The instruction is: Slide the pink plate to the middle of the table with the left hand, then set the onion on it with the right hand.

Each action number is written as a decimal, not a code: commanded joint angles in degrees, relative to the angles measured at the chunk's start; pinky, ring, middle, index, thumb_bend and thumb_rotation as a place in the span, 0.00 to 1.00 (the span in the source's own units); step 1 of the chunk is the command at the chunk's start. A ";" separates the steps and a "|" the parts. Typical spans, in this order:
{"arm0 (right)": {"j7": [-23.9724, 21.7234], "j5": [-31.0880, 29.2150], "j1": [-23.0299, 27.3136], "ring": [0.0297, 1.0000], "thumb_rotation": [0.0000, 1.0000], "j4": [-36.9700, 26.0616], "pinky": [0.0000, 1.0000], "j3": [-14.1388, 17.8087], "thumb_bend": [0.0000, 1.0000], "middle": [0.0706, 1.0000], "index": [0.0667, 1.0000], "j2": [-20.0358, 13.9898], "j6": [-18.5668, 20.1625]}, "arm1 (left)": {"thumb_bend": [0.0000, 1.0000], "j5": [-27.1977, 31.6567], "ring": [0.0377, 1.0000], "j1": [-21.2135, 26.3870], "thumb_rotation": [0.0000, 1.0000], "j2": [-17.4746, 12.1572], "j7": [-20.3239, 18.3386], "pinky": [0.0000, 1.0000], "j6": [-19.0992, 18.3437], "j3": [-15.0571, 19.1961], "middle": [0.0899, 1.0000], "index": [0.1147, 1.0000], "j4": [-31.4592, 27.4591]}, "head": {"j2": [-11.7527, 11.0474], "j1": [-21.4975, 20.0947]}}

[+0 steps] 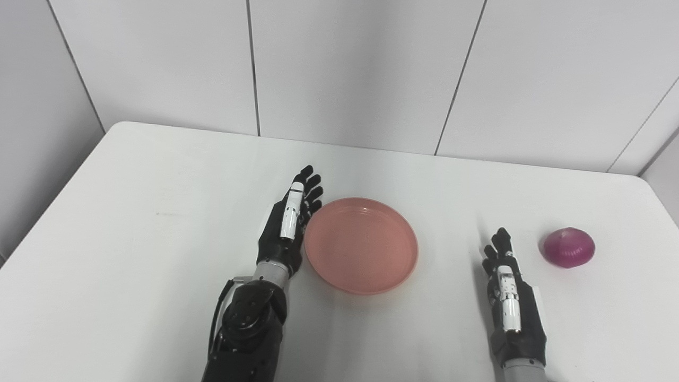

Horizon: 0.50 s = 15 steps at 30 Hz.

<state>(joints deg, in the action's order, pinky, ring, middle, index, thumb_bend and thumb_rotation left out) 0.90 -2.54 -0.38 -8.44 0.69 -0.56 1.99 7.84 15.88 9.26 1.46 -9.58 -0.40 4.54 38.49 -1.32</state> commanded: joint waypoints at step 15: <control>-0.14 -0.03 0.66 1.00 1.00 -0.58 1.00 -1.60 0.37 1.00 1.00 1.93 1.63 | 0.44 -0.48 0.90 0.53 1.00 0.31 -1.17 0.89 0.56 -2.26 0.90 0.87 -1.63 | 0.48 -2.44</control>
<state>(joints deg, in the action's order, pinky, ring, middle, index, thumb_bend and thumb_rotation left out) 1.45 -2.30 -0.31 -8.48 0.20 0.22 2.12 7.40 15.34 9.34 1.13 -10.07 -2.17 4.55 39.02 -3.78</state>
